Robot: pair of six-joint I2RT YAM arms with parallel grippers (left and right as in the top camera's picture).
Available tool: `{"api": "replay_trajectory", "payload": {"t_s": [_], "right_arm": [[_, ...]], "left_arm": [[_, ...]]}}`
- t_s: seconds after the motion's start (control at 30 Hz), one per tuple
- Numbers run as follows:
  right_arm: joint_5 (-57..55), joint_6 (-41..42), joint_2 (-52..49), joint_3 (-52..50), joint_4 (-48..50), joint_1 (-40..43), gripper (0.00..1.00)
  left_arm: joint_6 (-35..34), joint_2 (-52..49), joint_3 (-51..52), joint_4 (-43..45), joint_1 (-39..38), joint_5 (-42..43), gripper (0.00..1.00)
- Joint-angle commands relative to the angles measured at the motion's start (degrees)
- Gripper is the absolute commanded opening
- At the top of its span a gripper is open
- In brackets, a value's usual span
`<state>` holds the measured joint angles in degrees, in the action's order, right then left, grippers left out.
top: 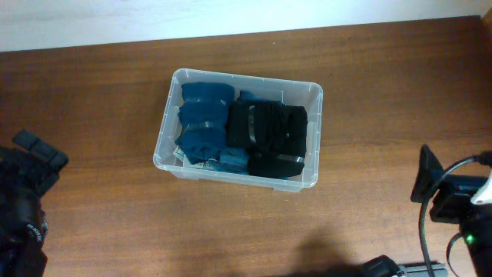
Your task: Pack container
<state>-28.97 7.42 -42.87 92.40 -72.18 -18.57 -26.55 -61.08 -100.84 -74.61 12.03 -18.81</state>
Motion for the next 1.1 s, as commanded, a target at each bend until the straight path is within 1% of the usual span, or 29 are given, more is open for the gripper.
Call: {"api": "replay_trajectory", "payload": {"t_s": [0.0, 0.1, 0.13, 0.17, 0.23, 0.37, 0.5, 0.6, 0.73, 1.07], "right_arm": [[9.75, -0.81, 4.63, -10.08, 4.50, 10.91, 0.99], [15.54, -0.83, 9.20, -20.02, 10.32, 17.44, 0.99], [17.73, -0.81, 11.08, -24.22, 12.59, 19.54, 0.98], [21.24, -0.81, 14.27, -30.80, 15.72, 22.40, 0.99], [25.46, -0.81, 18.80, -39.28, 18.73, 24.68, 0.99], [28.55, -0.79, 25.97, -51.32, 22.56, 25.24, 0.99], [29.86, -0.76, 32.76, -61.00, 25.20, 25.44, 0.98], [29.88, -0.50, 37.16, -66.36, 26.08, 25.44, 0.98], [29.83, -0.55, 40.98, -70.88, 26.43, 25.46, 0.98], [29.86, -0.55, 42.27, -77.50, 27.10, 25.44, 0.99]], "left_arm": [[0.94, 0.09, -0.37, -0.11, 0.24, 0.02, 0.99], [0.94, 0.09, -0.37, -0.11, 0.24, 0.02, 0.99], [0.94, 0.09, -0.37, -0.11, 0.24, 0.02, 0.99], [0.94, 0.09, -0.37, -0.11, 0.24, 0.02, 1.00], [0.94, 0.09, -0.37, -0.11, 0.24, 0.00, 0.99], [0.94, 0.09, -0.37, -0.11, 0.24, 0.02, 0.99], [0.94, 0.09, -0.37, -0.11, 0.24, 0.02, 0.99], [0.94, 0.09, -0.37, -0.11, 0.24, 0.02, 0.99], [0.94, 0.09, -0.37, -0.11, 0.24, 0.02, 0.99], [0.94, 0.09, -0.37, -0.11, 0.24, 0.02, 0.99]]}}
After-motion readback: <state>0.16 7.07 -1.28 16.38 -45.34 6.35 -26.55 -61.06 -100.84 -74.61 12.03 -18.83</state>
